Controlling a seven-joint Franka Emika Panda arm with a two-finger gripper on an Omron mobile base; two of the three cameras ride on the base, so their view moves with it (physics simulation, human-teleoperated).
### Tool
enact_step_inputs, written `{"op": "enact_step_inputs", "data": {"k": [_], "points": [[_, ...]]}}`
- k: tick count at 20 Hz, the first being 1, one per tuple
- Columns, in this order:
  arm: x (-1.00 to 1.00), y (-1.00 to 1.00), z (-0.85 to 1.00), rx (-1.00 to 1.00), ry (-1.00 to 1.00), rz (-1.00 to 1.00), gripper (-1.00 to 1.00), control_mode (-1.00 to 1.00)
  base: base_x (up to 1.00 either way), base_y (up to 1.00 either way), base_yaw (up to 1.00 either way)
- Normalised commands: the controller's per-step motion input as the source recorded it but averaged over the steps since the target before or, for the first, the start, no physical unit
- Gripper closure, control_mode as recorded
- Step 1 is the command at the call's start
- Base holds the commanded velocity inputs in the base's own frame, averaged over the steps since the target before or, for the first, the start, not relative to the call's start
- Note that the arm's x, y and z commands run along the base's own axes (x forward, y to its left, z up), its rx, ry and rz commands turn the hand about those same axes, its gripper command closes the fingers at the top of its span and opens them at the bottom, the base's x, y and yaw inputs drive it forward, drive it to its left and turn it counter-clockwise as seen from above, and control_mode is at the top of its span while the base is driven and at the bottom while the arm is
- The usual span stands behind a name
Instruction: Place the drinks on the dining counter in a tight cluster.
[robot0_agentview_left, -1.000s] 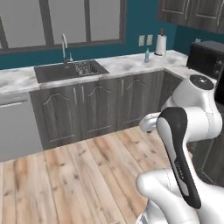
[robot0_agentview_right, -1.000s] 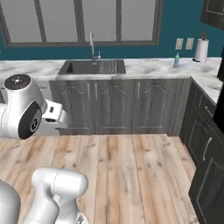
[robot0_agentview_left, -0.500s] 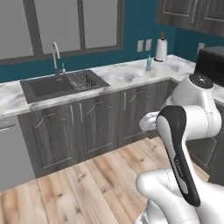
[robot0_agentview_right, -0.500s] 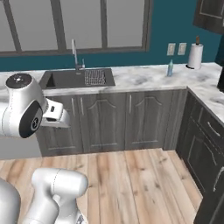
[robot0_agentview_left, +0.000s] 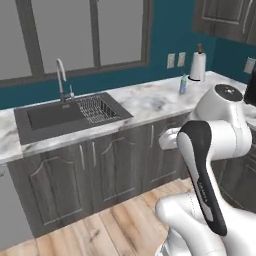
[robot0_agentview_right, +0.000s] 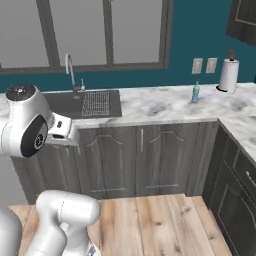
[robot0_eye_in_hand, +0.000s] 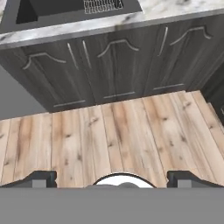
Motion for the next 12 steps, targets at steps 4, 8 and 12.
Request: {"op": "enact_step_inputs", "data": {"k": [4, 8, 12], "points": [[0.00, 0.00, 0.00, 0.00, 0.00, 0.00, -1.00, 1.00, 1.00, -0.85, -0.27], [0.00, 0.00, 0.00, 0.00, 0.00, 0.00, -1.00, 1.00, 0.71, -0.57, -0.54], [0.00, 0.00, 0.00, 0.00, 0.00, 0.00, -1.00, 1.00, 0.91, -0.41, -0.41]]}}
